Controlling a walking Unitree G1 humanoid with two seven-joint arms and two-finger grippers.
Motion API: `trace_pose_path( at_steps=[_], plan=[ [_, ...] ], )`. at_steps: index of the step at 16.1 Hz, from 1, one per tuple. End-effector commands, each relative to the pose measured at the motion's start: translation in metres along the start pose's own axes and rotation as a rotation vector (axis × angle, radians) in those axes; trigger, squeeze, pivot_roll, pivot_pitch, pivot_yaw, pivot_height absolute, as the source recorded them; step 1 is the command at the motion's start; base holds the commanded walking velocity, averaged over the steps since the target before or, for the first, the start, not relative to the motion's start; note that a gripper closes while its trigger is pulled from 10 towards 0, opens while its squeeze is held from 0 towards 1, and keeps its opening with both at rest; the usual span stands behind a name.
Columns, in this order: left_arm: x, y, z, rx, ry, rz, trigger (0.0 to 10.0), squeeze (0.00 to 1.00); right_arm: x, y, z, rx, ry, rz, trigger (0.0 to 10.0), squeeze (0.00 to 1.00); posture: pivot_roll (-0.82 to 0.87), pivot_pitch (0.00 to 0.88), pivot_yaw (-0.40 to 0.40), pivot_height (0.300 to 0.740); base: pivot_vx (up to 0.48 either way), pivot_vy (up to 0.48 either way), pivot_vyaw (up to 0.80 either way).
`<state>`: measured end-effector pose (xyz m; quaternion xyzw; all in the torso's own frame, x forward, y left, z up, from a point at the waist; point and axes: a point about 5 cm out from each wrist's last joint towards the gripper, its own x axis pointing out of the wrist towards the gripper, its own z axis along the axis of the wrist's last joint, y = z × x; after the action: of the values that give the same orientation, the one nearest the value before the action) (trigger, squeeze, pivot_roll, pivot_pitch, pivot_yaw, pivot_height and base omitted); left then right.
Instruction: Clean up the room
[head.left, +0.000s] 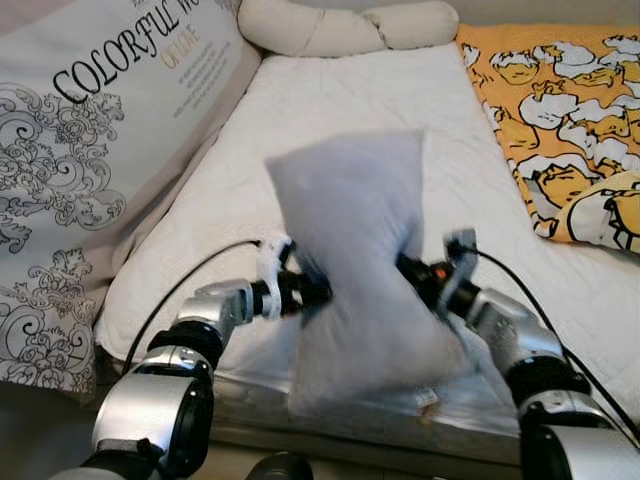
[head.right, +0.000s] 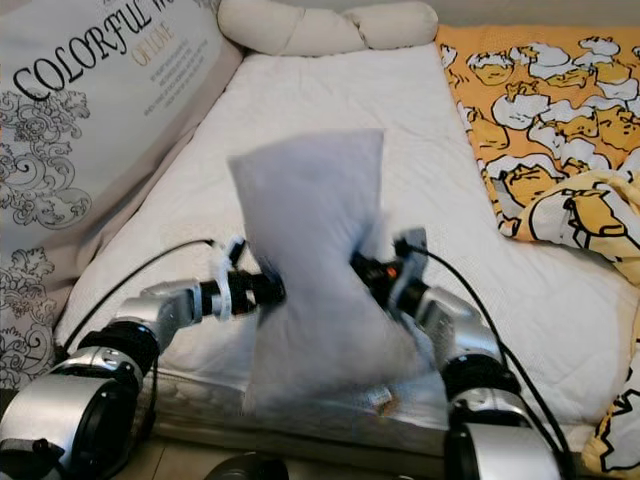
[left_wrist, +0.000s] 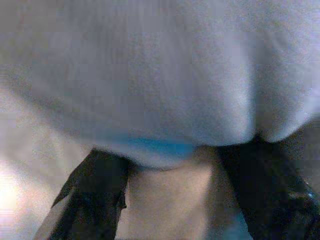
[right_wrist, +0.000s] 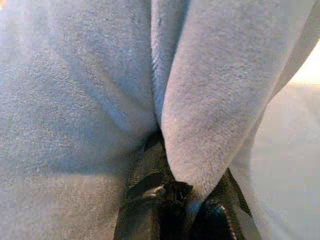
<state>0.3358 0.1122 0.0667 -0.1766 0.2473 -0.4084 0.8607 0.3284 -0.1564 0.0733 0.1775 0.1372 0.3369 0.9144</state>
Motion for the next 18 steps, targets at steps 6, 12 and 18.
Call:
trace_pose_path(
  at_steps=[6,12,18],
  plan=[
    [0.015,-0.021,0.032,0.016,-0.192,-0.060,0.0,0.00,0.030,0.031,0.019,-0.056,-0.118,0.052,0.0,0.00,-0.05,0.000,0.148,0.740,0.000,0.000,0.00],
    [0.005,-0.046,0.073,0.060,-0.384,-0.196,0.0,0.00,0.027,0.032,0.053,-0.019,-0.300,0.011,0.0,0.00,-0.04,0.000,0.166,0.740,0.000,0.000,0.00],
    [-0.006,-0.065,0.067,0.155,-0.403,-0.159,0.0,0.00,0.012,0.032,0.048,-0.046,-0.339,-0.078,0.0,0.00,-0.06,0.000,0.179,0.740,0.000,0.000,0.00]
  ],
)
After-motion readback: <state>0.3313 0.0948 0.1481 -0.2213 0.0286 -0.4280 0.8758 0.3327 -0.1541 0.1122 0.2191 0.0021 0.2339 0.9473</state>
